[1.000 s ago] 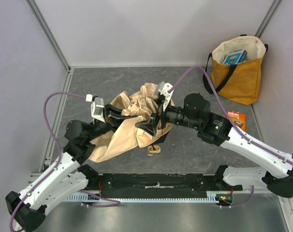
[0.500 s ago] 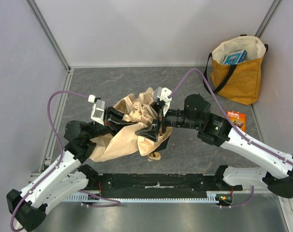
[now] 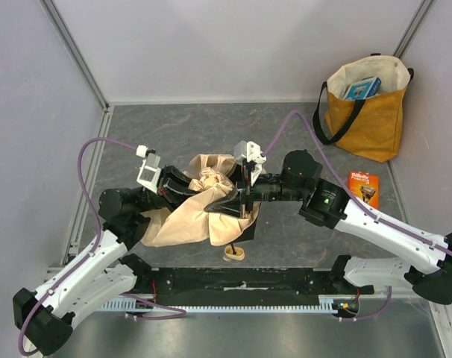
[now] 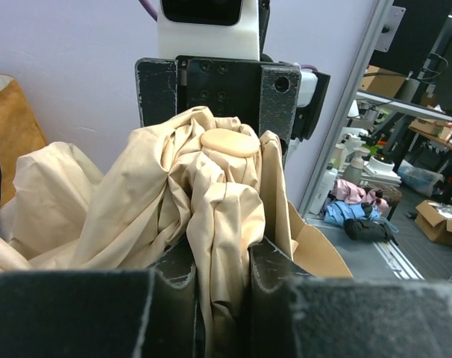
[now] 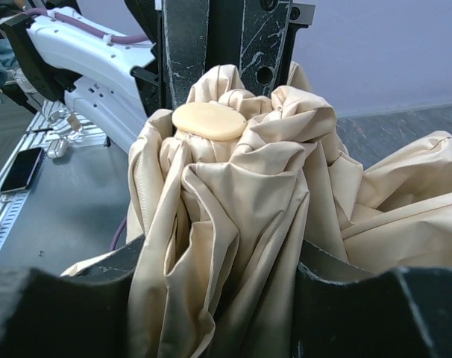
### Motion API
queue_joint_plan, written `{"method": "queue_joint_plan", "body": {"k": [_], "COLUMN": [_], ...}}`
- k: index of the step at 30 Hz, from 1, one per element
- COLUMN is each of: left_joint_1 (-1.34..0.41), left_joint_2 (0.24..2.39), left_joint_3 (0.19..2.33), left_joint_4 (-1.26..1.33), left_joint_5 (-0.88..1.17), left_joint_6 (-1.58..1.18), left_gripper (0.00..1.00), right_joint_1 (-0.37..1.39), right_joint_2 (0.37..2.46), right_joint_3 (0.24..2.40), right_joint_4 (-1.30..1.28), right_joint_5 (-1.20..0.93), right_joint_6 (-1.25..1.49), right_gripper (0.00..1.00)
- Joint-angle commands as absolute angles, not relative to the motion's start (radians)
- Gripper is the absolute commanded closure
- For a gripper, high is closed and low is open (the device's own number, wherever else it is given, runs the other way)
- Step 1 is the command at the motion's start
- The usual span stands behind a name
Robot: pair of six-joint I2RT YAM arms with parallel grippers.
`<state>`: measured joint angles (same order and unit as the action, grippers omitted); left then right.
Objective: Put away the umbrella
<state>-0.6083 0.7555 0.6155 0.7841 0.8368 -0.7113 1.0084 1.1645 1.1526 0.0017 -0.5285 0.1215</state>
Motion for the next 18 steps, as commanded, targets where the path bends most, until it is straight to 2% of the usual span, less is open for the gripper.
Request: {"method": "queue_joint_plan", "body": {"k": [1, 5, 6, 7, 9, 10, 13, 18], "left_joint_1": [-0.635, -0.637, -0.635, -0.635, -0.635, -0.637, -0.635, -0.637], "left_joint_2": [0.729, 0.726, 0.724, 0.719, 0.697, 0.674, 0.583, 0.456], "left_joint_3": [0.66, 0.736, 0.759, 0.79, 0.84, 0.869, 0.913, 0.95], "left_joint_4": [0.947, 0.749, 0.692, 0.605, 0.423, 0.317, 0.105, -0.104], "left_joint_5": [0.861, 0.842, 0.835, 0.818, 0.758, 0.709, 0.502, 0.25], "left_joint_6": [-0.764, -0.72, -0.71, -0.683, -0.609, -0.563, -0.496, -0.454], "left_gripper": [0.98, 0.98, 0.91, 0.7, 0.45, 0.4, 0.31, 0.27], "right_joint_1": [1.009, 1.009, 1.009, 1.009, 1.009, 1.008, 1.008, 1.006], "right_joint_2": [1.189, 1.137, 1.117, 1.097, 1.062, 1.043, 0.985, 0.907], "right_joint_3": [1.082, 1.025, 1.003, 0.976, 0.948, 0.933, 0.891, 0.832], "right_joint_4": [0.097, 0.144, 0.165, 0.182, 0.178, 0.175, 0.173, 0.169], "right_joint_5": [-0.508, -0.488, -0.457, -0.43, -0.379, -0.367, -0.336, -0.305], "right_joint_6": [0.153, 0.189, 0.193, 0.198, 0.198, 0.199, 0.207, 0.203], "right_gripper": [1.0, 1.0, 1.0, 1.0, 1.0, 1.0, 1.0, 1.0]}}
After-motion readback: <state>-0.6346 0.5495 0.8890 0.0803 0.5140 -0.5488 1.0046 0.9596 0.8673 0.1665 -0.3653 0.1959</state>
